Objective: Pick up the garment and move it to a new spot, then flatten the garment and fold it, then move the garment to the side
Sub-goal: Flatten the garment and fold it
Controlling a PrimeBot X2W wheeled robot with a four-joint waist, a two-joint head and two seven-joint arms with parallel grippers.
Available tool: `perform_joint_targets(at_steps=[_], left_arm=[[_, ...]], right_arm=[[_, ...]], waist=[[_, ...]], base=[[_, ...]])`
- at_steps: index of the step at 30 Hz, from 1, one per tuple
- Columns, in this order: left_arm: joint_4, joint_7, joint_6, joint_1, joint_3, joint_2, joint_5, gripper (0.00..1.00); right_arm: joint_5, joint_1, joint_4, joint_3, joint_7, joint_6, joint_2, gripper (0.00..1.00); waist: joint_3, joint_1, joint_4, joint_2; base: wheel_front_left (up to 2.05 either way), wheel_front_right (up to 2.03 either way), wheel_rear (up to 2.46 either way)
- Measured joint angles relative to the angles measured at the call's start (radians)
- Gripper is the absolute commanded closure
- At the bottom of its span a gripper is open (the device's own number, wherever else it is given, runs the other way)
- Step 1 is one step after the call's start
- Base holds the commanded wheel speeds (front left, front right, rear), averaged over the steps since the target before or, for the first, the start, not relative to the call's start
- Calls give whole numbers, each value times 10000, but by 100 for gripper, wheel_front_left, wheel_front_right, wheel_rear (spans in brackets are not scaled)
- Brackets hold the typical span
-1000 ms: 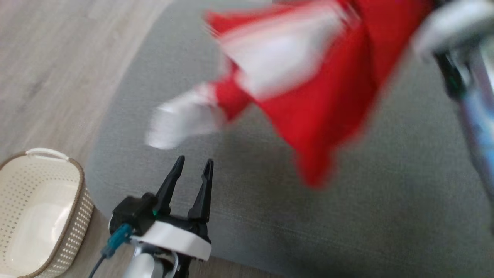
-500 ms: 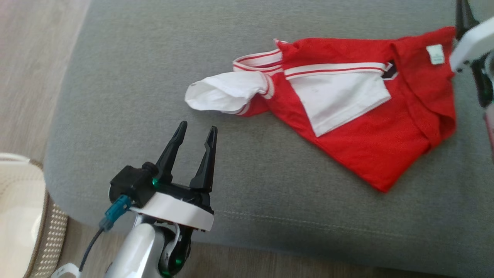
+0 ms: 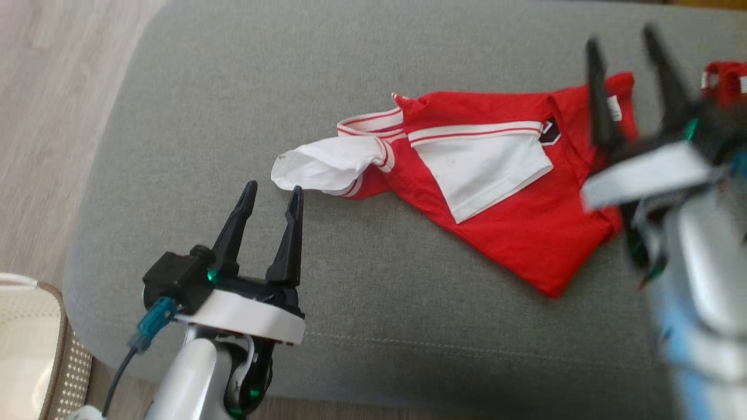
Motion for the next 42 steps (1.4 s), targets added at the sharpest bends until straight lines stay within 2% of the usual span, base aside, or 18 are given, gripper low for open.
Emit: perform_joint_targets(at_steps=[3, 7, 15, 35, 42], left_arm=[[-31, 0, 0, 166, 84, 0, 90, 0], [-31, 0, -2, 401, 234, 2, 159, 0], [138, 2, 94, 1094, 280, 6, 163, 0], [-159, 2, 176, 1263, 286, 8, 245, 0], [-232, 2, 184, 1224, 150, 10, 242, 0]], right_arm=[[-253, 1309, -1007, 17, -2, 0, 546, 0], [-591, 2798, -1852, 173, 0, 0, 915, 0], [-984, 4351, -2174, 336, 0, 0, 1166, 0], [-963, 4508, -2247, 324, 0, 0, 1218, 0], [-1022, 4084, -2100, 579, 0, 0, 1220, 0]], waist=[[-239, 0, -18, 0], [-494, 0, -48, 0], [-823, 0, -106, 0], [-811, 0, 65, 0], [-630, 0, 230, 0]], base=[[0, 0, 0], [0, 0, 0], [0, 0, 0], [0, 0, 0], [0, 0, 0]])
